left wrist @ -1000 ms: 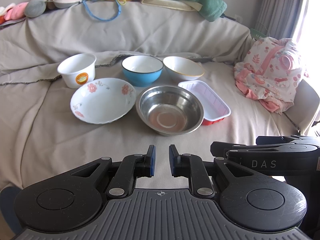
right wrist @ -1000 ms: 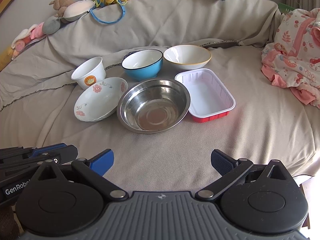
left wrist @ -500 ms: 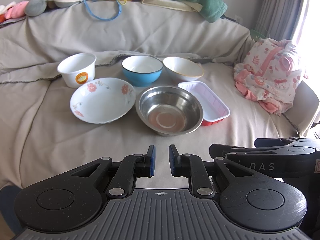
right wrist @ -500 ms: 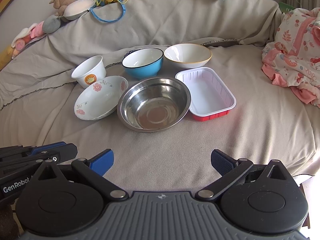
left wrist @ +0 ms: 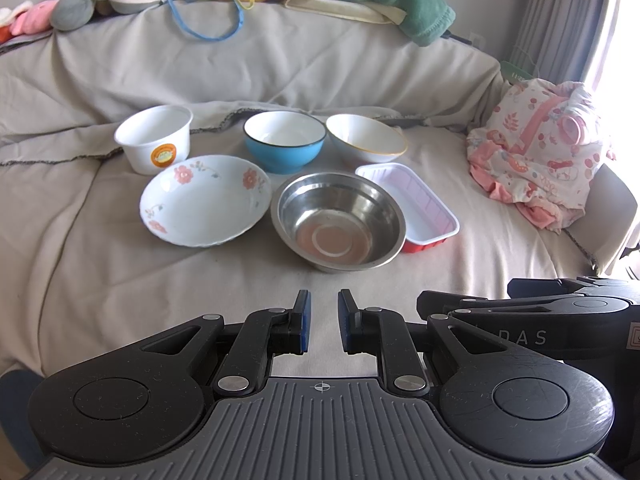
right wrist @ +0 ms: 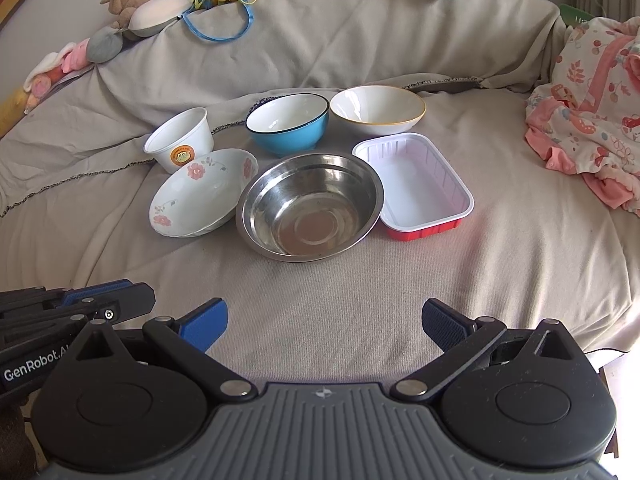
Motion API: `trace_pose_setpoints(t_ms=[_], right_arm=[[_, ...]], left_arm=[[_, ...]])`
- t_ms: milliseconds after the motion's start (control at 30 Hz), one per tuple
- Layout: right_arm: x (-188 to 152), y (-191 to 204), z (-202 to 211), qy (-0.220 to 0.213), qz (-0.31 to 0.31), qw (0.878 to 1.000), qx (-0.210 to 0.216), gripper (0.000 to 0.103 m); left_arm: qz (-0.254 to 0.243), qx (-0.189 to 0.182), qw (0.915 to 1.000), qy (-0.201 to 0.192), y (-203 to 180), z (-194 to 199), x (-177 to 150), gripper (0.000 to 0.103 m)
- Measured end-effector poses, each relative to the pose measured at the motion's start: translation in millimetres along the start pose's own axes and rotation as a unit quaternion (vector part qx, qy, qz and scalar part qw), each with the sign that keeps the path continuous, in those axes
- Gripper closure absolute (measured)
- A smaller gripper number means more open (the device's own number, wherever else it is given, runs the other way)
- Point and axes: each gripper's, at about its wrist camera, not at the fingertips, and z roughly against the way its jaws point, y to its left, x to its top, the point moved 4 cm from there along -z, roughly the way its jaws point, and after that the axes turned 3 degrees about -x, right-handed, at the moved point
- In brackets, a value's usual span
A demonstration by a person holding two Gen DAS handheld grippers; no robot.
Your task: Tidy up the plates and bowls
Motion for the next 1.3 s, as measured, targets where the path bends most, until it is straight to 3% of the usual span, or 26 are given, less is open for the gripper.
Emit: trace_pose_setpoints(t_ms=[667,767,867,1000,1067,1167,1233,1300], right_arm=[[1,0,-1,0.0,-0.002,1.0,0.004,0.0],[5,-2,-2,-0.012,0.001,1.0,0.011,0.0],[17,-6,-3,-0.051,0.017,0.998,0.013,0.0],[45,-26,-19,-0.099,0.032,0.994,-0.029,0.0],[67,-44,-32,-0.119,0.018,0.991,-0.053,0.0],[101,-75,-61,-0.138,-0.02,0.988,-0.073,0.0],[117,-98,-89,-0.13,-0.045,0.986,-0.094,0.0],[122,-122,-113,-0.117,-0.079,0.985,-0.103,0.0]], left_arm=[[0.005,-0.001,1.0,0.008,-2,-4,0,0.084],[0.005,0.0,0.9999,0.015,-4,-11,0,0.084],[0.007,-0.006,0.9997,0.024,-4,-25,4,0.084],[0.014,-0.041,0.9986,0.03,-12,-59,12,0.083],[0.032,-0.083,0.9942,0.061,-20,-85,12,0.083],[0.064,-0.173,0.9742,0.131,-32,-130,9,0.083],[0.089,-0.204,0.964,0.146,-35,-150,18,0.083],[0.081,-0.188,0.9712,0.122,-36,-160,42,0.083]])
